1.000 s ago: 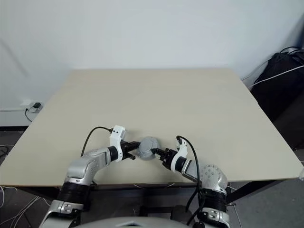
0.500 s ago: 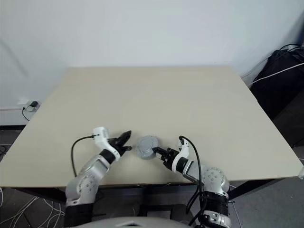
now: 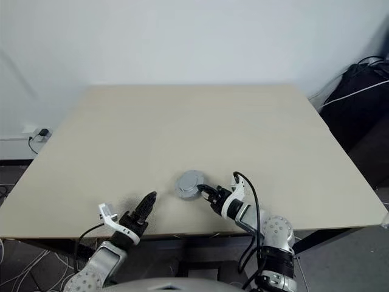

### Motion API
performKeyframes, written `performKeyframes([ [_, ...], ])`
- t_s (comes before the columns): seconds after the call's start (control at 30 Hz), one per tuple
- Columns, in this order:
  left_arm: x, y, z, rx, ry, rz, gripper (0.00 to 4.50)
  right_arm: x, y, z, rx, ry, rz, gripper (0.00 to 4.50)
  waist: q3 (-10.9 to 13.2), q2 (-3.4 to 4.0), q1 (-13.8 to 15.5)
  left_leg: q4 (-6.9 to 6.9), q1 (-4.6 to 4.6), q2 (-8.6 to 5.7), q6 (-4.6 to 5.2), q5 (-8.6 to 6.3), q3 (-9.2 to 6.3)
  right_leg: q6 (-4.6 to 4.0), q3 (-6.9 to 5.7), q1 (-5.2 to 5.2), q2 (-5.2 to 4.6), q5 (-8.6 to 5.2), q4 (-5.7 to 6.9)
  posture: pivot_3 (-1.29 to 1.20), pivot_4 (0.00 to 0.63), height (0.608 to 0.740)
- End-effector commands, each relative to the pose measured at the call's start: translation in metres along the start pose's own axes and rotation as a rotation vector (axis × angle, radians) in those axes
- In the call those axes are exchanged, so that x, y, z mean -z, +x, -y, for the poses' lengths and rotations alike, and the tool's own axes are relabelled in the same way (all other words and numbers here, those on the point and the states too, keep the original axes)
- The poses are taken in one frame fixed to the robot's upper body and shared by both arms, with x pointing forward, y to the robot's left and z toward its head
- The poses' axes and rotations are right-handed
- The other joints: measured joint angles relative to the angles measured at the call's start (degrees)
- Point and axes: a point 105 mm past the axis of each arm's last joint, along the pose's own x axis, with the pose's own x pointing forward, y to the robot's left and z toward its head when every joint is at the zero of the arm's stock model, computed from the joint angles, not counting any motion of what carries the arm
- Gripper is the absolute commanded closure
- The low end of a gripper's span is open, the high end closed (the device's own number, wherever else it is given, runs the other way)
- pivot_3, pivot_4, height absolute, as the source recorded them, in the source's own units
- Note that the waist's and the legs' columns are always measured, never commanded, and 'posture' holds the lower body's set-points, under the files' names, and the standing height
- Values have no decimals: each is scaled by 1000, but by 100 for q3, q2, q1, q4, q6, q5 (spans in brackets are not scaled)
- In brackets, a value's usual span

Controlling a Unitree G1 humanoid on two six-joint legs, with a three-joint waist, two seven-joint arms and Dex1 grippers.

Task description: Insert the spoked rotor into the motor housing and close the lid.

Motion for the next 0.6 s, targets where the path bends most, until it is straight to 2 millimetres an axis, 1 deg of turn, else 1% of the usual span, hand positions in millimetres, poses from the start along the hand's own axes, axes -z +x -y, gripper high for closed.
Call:
performKeyframes([
  [0.03, 10, 12, 22, 114, -147, 53, 289, 1, 8, -42, -180, -9, 24, 3278, 0, 0, -8, 2, -1, 0, 1, 0, 0, 0, 0, 0, 1, 0, -1, 0, 0, 740],
  [0.07, 11, 12, 23, 125, -160, 51, 22, 1, 8, -44, -189, -13, 22, 3278, 0, 0, -8, 3, -2, 0, 1, 1, 0, 0, 0, 0, 2, 0, -2, 0, 0, 740],
  [0.1, 13, 12, 24, 131, -173, 49, 0, 2, 8, -47, -200, -16, 17, 3278, 0, 1, -9, 4, -2, 0, 1, 1, 0, 0, 0, 0, 3, 0, -2, 0, 0, 740],
  [0.23, 17, 17, 26, 147, -208, 35, 0, 5, 7, -55, -228, -26, -3, 3278, 0, 0, -9, 4, -2, 0, 3, 2, 1, 0, 1, 0, 6, 0, -2, 0, 0, 740],
  [0.4, 20, 21, 34, 203, -236, 9, 0, 17, 7, -69, -289, -39, -68, 3278, 0, 0, -16, 8, -1, 0, 3, 2, 1, 0, 1, 2, 7, 0, 0, 0, 0, 740],
  [0.5, 17, 25, 38, 228, -248, 21, 0, 26, 7, -71, -290, -56, -115, 3278, 0, 0, -16, 9, -1, 0, 4, 2, 1, 0, 1, 4, 7, 0, -1, 0, 0, 740],
  [0.6, 14, 28, 40, 247, -251, 32, 0, 27, 6, -72, -295, -53, -120, 3278, 0, 0, -11, 11, -1, 0, 5, 2, 1, 0, 1, 5, 7, 0, -1, 0, 0, 740],
])
